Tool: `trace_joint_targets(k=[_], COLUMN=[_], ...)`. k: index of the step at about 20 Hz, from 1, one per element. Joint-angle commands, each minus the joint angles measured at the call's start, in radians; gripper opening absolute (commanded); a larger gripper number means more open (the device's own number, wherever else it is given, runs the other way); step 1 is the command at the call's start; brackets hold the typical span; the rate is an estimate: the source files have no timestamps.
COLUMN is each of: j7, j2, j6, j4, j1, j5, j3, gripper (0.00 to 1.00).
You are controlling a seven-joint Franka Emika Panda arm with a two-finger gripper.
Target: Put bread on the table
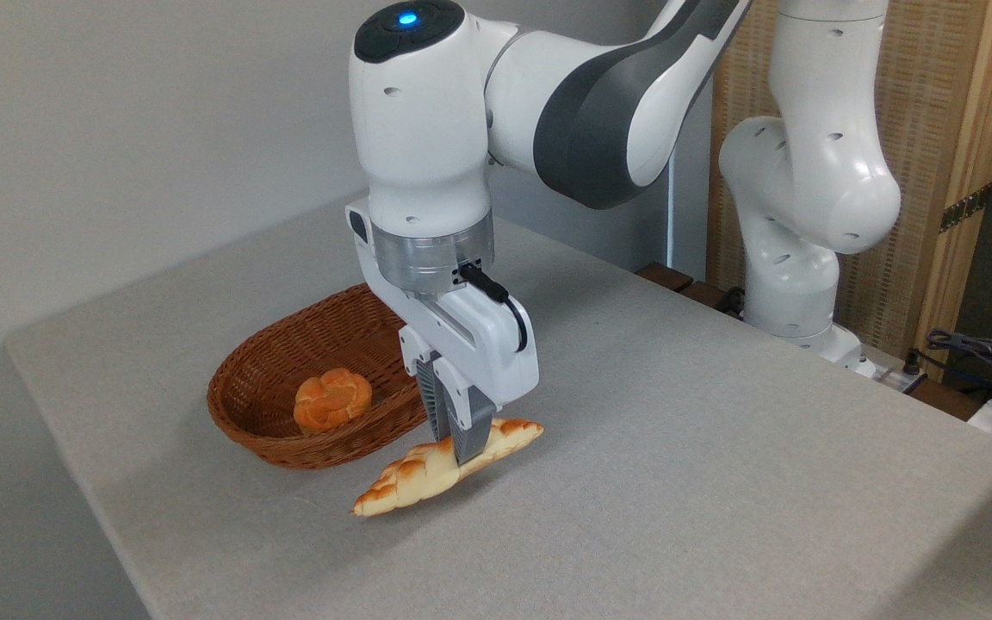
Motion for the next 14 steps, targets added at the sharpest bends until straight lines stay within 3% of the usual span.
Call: trace_joint_targets(k=[1, 4, 8, 14], j7=[0.009, 0.009, 0.009, -0.017], j2=[-0.009, -0.009, -0.01, -0.035], j6=[0.014, 0.016, 0.016, -0.05], j4=[-0.006, -0.006, -0.002, 0.073], j1=[-0.007, -0.007, -0.007, -0.009], j5=[0.004, 0.004, 0.054, 0.047], j3=[0.022, 0.022, 0.022, 0.016], gripper=[1.0, 1.0, 1.0, 1.0])
